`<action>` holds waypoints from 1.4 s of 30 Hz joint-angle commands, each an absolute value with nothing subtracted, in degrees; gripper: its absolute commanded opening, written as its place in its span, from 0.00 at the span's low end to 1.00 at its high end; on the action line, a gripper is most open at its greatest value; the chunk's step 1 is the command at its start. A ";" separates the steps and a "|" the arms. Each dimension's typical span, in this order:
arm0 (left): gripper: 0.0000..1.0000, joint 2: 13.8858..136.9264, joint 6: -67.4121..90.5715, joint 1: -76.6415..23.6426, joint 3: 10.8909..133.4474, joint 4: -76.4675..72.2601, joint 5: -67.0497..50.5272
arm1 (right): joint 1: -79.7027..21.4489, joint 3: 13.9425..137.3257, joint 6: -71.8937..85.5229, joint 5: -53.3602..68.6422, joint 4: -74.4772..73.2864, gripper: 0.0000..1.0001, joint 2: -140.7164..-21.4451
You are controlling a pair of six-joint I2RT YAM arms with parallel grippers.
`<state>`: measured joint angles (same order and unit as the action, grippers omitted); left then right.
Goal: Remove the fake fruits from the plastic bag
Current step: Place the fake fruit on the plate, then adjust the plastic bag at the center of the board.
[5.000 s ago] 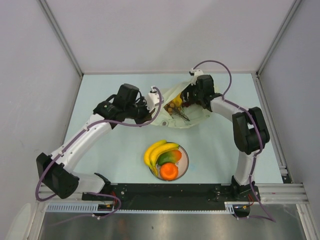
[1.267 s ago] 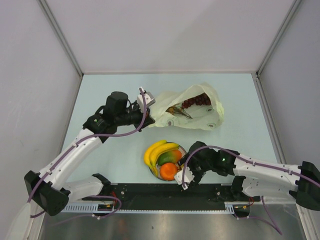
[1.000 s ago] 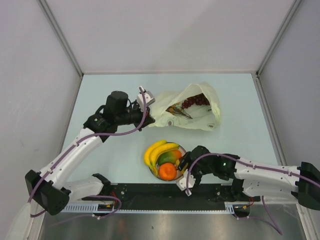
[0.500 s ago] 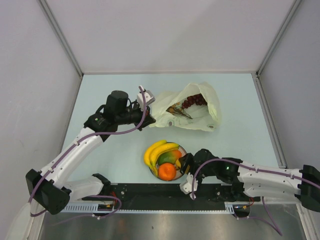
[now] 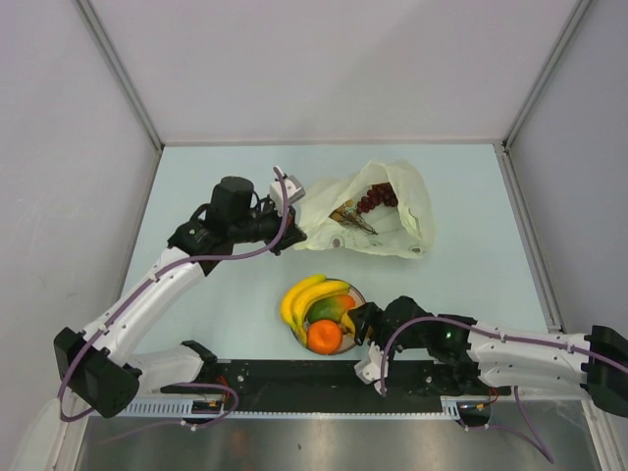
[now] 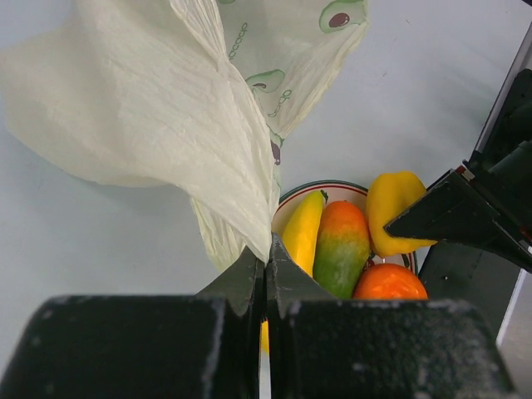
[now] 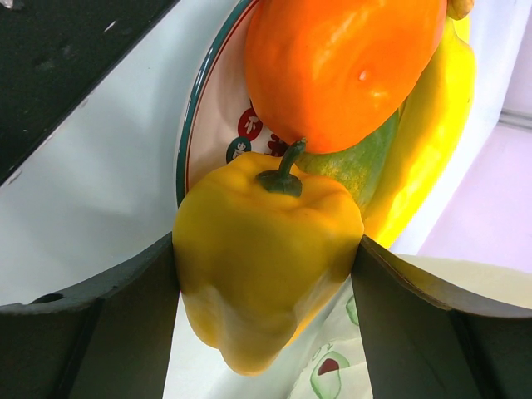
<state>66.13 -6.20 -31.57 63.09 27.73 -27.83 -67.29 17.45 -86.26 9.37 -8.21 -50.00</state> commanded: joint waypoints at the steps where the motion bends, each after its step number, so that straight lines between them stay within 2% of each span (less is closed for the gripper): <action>1: 0.00 66.27 -5.19 -31.20 63.37 25.75 -29.62 | -67.50 15.38 -87.54 10.72 -6.15 0.62 -49.75; 3: 0.00 66.45 -5.01 -31.20 63.37 25.58 -29.71 | -67.50 14.86 -87.45 10.72 -5.89 0.65 -48.61; 5: 0.00 66.62 -4.84 -31.20 63.46 25.58 -29.79 | -67.50 14.24 -87.36 10.64 -5.63 0.73 -47.21; 6: 0.00 66.71 -4.75 -31.20 63.46 25.49 -30.06 | -67.50 13.72 -87.19 10.63 -5.45 0.84 -45.72; 7: 0.00 66.80 -4.66 -31.20 63.54 25.58 -30.15 | -67.50 13.54 -87.01 10.63 -5.54 0.87 -44.75; 8: 0.00 66.97 -4.57 -31.20 63.54 25.40 -30.23 | -67.59 13.45 -86.75 11.07 -5.89 0.99 -43.87; 19: 0.00 66.89 -4.22 -31.20 63.19 25.14 -30.76 | -67.59 14.58 -84.47 8.53 -16.26 1.00 -31.30; 28: 0.00 66.97 -3.43 -31.20 63.37 25.05 -30.85 | -64.16 21.88 -71.57 2.99 -27.34 1.00 -22.42; 31: 0.00 67.59 -2.90 -31.20 63.63 24.70 -31.20 | -63.90 27.49 -58.13 -1.38 -25.14 1.00 -26.09; 36: 0.00 67.76 -2.02 -31.20 63.28 24.34 -31.38 | -61.18 39.52 -39.33 -8.70 -18.48 0.98 -41.27; 40: 0.00 68.38 -1.58 -31.20 64.33 24.08 -31.55 | -51.27 43.15 -33.24 -3.96 -7.58 0.86 -45.52; 42: 0.00 68.64 -0.97 -31.20 65.12 24.17 -31.64 | -48.97 45.60 -32.09 -3.34 -7.82 0.78 -48.50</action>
